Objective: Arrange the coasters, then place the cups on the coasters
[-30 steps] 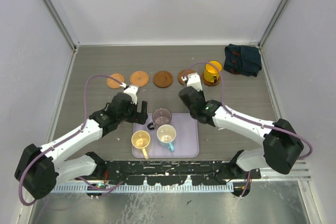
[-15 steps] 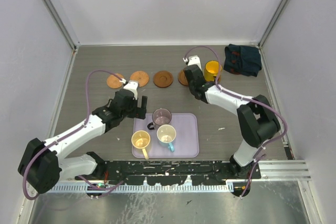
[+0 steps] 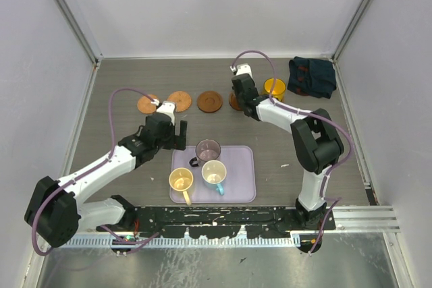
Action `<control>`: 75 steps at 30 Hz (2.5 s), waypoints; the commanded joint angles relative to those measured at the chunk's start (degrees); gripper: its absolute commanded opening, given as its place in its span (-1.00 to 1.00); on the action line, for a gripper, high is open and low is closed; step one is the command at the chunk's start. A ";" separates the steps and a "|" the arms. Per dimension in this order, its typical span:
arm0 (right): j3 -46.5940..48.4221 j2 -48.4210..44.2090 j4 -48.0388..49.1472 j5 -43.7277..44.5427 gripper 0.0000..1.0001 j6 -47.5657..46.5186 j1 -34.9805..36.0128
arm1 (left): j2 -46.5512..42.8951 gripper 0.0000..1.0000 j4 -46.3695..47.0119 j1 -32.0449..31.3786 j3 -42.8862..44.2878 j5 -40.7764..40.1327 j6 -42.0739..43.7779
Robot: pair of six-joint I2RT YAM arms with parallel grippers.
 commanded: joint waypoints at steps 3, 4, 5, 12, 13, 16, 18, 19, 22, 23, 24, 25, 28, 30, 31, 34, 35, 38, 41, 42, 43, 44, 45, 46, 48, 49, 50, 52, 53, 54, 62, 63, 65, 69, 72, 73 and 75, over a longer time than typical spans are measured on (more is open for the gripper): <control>4.88 -1.17 5.33 0.67 -0.99 0.21 0.21 | -2.07 0.96 1.81 0.40 1.19 -0.78 -1.21; 4.98 -1.06 5.05 0.60 -0.99 0.34 0.21 | -2.13 0.96 1.79 0.34 1.12 -0.77 -1.33; 5.01 -0.95 4.82 0.53 -0.99 0.37 0.21 | -2.24 0.96 1.67 0.40 1.11 -0.65 -1.39; 5.84 -0.12 3.24 0.32 -0.99 1.10 0.21 | -2.38 0.96 1.54 0.44 0.66 -0.42 -1.74; 5.86 0.00 3.17 0.22 -0.98 1.18 0.21 | -2.32 0.96 1.43 0.42 0.68 -0.39 -1.80; 5.86 0.44 3.06 -0.21 -0.98 1.66 0.15 | -2.17 0.96 1.26 0.44 0.58 -0.42 -1.75; 5.72 0.67 3.03 -0.64 -0.99 1.96 0.12 | -1.99 0.96 1.28 0.44 0.57 -0.39 -1.68; 5.74 0.79 3.03 -0.76 -0.99 2.15 0.12 | -1.96 0.96 1.17 0.44 0.57 -0.39 -1.65; 5.91 1.24 3.03 -1.05 -0.99 2.41 0.12 | -1.69 0.96 1.17 0.44 0.57 -0.35 -1.66; 5.87 1.33 3.02 -1.00 -0.99 2.49 0.19 | -1.59 0.96 1.13 0.44 0.57 -0.35 -1.71; 5.86 1.34 3.04 -1.05 -0.99 2.54 0.13 | -1.47 0.96 1.17 0.44 0.66 -0.29 -1.66; 5.86 1.28 3.01 -1.06 -0.99 2.54 0.12 | -1.43 0.96 1.21 0.45 0.66 -0.31 -1.65; 5.86 1.18 2.81 -1.01 -0.99 2.54 0.12 | -1.13 0.96 1.39 0.44 0.66 -0.24 -1.66; 5.81 1.13 2.47 -1.06 -0.99 2.88 0.13 | -0.99 0.96 1.51 0.45 0.62 -0.15 -1.69; 5.78 1.09 2.24 -1.14 -0.99 3.03 0.12 | -0.87 0.96 1.52 0.44 0.66 -0.14 -1.67; 5.58 0.91 1.74 -1.29 -0.99 3.63 0.12 | -0.69 0.96 1.59 0.44 0.66 -0.15 -1.67; 5.54 0.83 1.59 -1.32 -0.99 3.76 0.12 | -0.63 0.96 1.56 0.44 0.64 -0.15 -1.67; 4.98 0.36 1.28 -1.40 -0.99 4.35 0.12 | -0.71 0.96 1.58 0.44 0.59 -0.02 -1.65; 4.28 -0.14 1.30 -1.45 -0.99 4.85 0.12 | -0.79 0.96 1.59 0.44 0.49 -0.02 -1.81; 4.14 -0.22 1.23 -1.58 -0.98 4.97 0.12 | -0.78 0.96 1.60 0.49 0.42 -0.04 -1.83; 4.04 -0.30 1.16 -1.53 -0.99 5.04 0.12 | -0.80 0.96 1.64 0.46 0.39 -0.05 -1.86; 3.97 -0.37 1.00 -1.52 -0.99 5.21 0.12 | -0.80 0.96 1.67 0.44 0.33 -0.06 -1.87; 3.88 -0.47 0.82 -1.56 -0.99 5.30 0.12 | -0.76 0.96 1.69 0.44 0.31 -0.05 -1.95; 3.74 -0.62 0.87 -1.59 -0.99 5.39 0.12 | -0.71 0.96 1.67 0.46 0.31 -0.06 -1.92; 3.46 -1.04 0.85 -1.59 -0.98 5.64 0.12 | -0.80 0.96 1.67 0.44 0.25 -0.06 -2.01; 3.21 -1.25 0.83 -1.56 -0.99 5.71 0.14 | -0.71 0.96 1.73 0.44 0.23 -0.04 -2.10; 3.15 -1.47 0.85 -1.50 -0.99 5.79 0.12 | -0.71 0.96 1.74 0.44 0.22 -0.02 -2.13; 2.78 -1.75 0.86 -1.37 -0.99 5.98 0.12 | -0.62 0.96 1.75 0.45 0.31 0.03 -2.15; 2.64 -1.88 0.85 -1.33 -0.99 6.04 0.12 | -0.55 0.96 1.75 0.45 0.31 0.09 -2.17; 2.38 -1.98 0.85 -1.28 -0.99 6.17 0.13 | -0.50 0.96 1.81 0.44 0.27 0.15 -2.22; 0.51 -3.35 0.95 -1.33 -0.99 6.48 0.12 | -0.45 0.96 1.97 0.40 0.05 0.12 -2.62; 0.24 -3.51 1.00 -1.33 -0.99 6.45 0.12 | -0.42 0.96 1.98 0.44 -0.07 0.13 -2.66; 0.03 -3.61 1.03 -1.12 -0.99 6.45 0.14 | -0.36 0.96 2.09 0.44 -0.12 0.26 -2.70; 0.26 -2.72 0.26 -1.18 -0.99 7.02 0.10 | -0.45 0.96 2.17 0.45 -0.37 0.24 -2.70; 1.07 -1.74 -0.67 -1.74 -0.74 7.88 0.12 | -0.54 0.96 2.17 0.44 -0.48 0.20 -2.71; 1.16 -1.47 -0.80 -2.19 -0.65 8.07 0.14 | -0.59 0.96 2.22 0.44 -0.48 0.12 -2.66; 1.43 -1.14 -0.92 -2.77 -0.48 8.59 0.19 | -0.56 0.96 2.15 0.44 -0.57 0.11 -2.67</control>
